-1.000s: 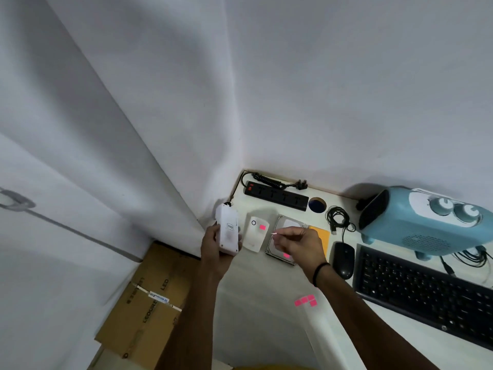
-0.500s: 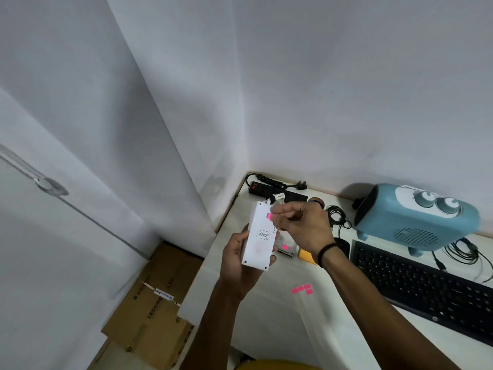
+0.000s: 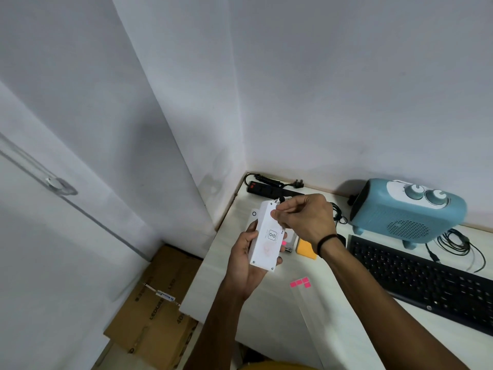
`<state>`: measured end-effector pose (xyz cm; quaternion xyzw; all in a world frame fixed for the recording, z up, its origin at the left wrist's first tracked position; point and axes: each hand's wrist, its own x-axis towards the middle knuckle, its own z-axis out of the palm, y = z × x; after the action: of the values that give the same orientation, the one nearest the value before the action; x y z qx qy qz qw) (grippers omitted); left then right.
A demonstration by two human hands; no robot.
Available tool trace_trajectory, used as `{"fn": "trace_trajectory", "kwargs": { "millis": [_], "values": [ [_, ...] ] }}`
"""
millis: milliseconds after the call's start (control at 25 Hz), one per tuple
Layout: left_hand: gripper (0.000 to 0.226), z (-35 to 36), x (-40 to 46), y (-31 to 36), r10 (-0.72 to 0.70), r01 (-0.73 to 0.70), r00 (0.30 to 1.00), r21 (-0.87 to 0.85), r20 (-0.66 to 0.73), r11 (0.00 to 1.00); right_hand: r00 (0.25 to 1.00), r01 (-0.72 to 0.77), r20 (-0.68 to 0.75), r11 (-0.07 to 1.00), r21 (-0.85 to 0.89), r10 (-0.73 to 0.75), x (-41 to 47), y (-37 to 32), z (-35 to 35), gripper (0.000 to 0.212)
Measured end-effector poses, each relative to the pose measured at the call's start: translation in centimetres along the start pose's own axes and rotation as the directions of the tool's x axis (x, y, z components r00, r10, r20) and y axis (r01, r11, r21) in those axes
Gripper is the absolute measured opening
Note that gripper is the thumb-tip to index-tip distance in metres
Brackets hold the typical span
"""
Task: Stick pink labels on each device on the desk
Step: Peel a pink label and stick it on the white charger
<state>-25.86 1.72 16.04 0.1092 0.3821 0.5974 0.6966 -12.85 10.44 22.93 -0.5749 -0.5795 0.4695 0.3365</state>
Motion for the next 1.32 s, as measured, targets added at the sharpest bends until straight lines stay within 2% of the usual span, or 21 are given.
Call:
{"fn": "trace_trajectory", "kwargs": {
  "millis": [80,200,280,440,640,720,800,880,960,1040,1160,1240,1320],
  "values": [
    [0.047,0.0,-0.3,0.1,-0.005,0.005,1.000,-0.011,0.011,1.000,0.996,-0.089,0.028,0.995,0.034,0.088,0.5,-0.2,-0.3,0.024],
    [0.050,-0.3,-0.6,0.6,-0.002,0.004,0.998,-0.035,0.057,0.999,0.982,-0.179,0.057,0.984,-0.003,0.179,1.1,0.1,-1.0,0.051],
    [0.051,-0.5,-0.6,1.0,-0.007,0.006,0.997,0.003,0.079,1.000,0.971,-0.224,0.091,0.974,0.042,0.220,1.1,0.5,-1.1,0.060],
    [0.044,-0.9,-0.6,1.3,-0.054,0.053,0.998,0.013,0.045,0.999,0.955,-0.283,0.138,0.946,0.157,0.263,1.1,1.7,-0.3,0.055],
    [0.055,-2.0,0.0,1.4,-0.108,0.109,0.993,-0.041,0.040,0.993,0.941,-0.317,0.195,0.918,0.238,0.275,1.7,3.1,0.9,0.032],
    [0.057,-2.6,0.2,1.7,-0.109,0.111,0.993,-0.039,0.046,0.993,0.925,-0.352,0.254,0.892,0.283,0.284,1.8,3.4,1.2,0.034],
    [0.055,-3.0,0.4,2.2,-0.115,0.115,0.991,0.015,0.070,0.993,0.872,-0.451,0.356,0.835,0.316,0.336,2.1,3.8,1.5,0.047],
    [0.053,-3.6,0.7,2.9,-0.141,0.135,0.987,0.075,0.079,0.988,0.773,-0.604,0.453,0.734,0.311,0.445,2.6,4.3,1.9,0.061],
    [0.052,-4.4,0.9,3.8,-0.194,0.176,0.976,0.159,0.100,0.971,0.696,-0.702,0.521,0.619,0.352,0.494,3.6,4.8,2.8,0.063],
    [0.048,-5.6,0.9,4.7,-0.240,0.205,0.966,0.282,0.094,0.937,0.695,-0.713,0.515,0.572,0.406,0.501,4.8,5.5,3.9,0.051],
    [0.043,-7.9,1.1,5.5,-0.212,0.186,0.977,0.452,0.007,0.872,0.730,-0.683,0.436,0.562,0.466,0.526,7.2,6.3,5.4,0.030],
    [0.042,-9.2,1.7,5.6,-0.130,0.170,0.985,0.545,-0.112,0.821,0.754,-0.652,0.415,0.652,0.386,0.508,8.8,6.7,6.1,0.022],
    [0.055,-10.8,3.4,5.9,-0.048,0.175,0.977,0.661,-0.207,0.730,0.795,-0.586,0.403,0.747,0.313,0.455,10.4,6.9,7.4,0.017]
  ]
}}
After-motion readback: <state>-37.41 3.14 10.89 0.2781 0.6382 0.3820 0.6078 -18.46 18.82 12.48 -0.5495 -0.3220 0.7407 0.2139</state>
